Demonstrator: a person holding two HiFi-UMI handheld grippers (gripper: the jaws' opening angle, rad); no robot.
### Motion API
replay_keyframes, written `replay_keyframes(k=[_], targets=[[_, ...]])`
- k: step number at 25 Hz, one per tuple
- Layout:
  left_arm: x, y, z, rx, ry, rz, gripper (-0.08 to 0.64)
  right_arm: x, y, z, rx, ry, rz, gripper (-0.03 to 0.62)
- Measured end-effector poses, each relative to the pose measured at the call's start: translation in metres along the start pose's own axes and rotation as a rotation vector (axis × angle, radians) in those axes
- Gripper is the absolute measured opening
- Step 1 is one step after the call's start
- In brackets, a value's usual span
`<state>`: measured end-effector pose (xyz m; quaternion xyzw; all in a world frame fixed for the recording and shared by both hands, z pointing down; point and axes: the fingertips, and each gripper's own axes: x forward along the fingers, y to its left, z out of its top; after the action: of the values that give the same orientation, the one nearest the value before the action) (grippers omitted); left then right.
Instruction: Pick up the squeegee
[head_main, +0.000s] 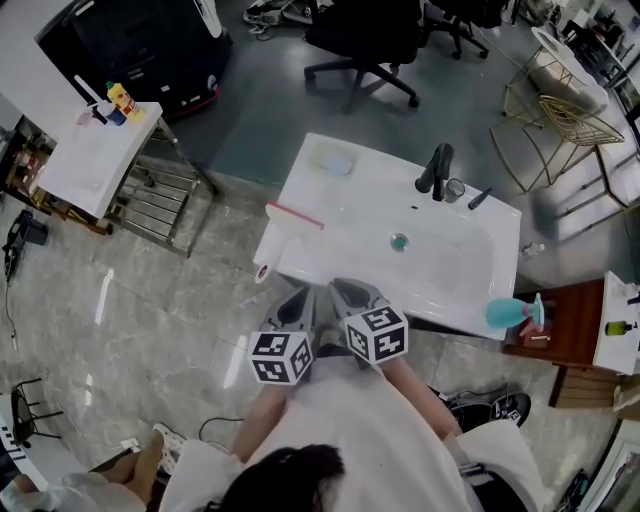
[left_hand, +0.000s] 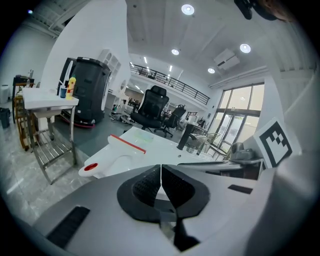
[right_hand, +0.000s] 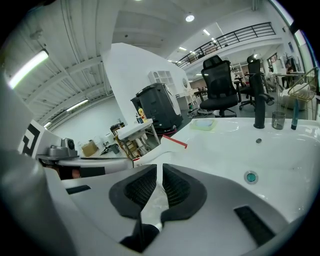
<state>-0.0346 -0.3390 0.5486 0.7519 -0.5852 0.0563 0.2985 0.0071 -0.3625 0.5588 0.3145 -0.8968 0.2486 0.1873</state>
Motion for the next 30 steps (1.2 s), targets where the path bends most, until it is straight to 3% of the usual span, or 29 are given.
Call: replay_keyframes(k=[17,22,25,30], targets=[[0.0,0.015,0.019,-0.015,-0.059,0.025,0.026,0.007,-0.008,0.016,0.004,-0.016,-0.022,0.031],[0.008,0.019,0.026,0.01,-0.069,0.02,0.026,0.016,-0.011,0.022,0.031,-0.029,-0.002,0.034],[0.011,0.025,0.035,0.015,-0.077,0.018,0.026,0.024,-0.008,0.026,0.061,-0.018,0.026,0.118],[0.02,0.037,0.049,0.02,-0.083,0.011,0.026,0.04,-0.011,0.034,0.066,-0.01,0.032,0.143]])
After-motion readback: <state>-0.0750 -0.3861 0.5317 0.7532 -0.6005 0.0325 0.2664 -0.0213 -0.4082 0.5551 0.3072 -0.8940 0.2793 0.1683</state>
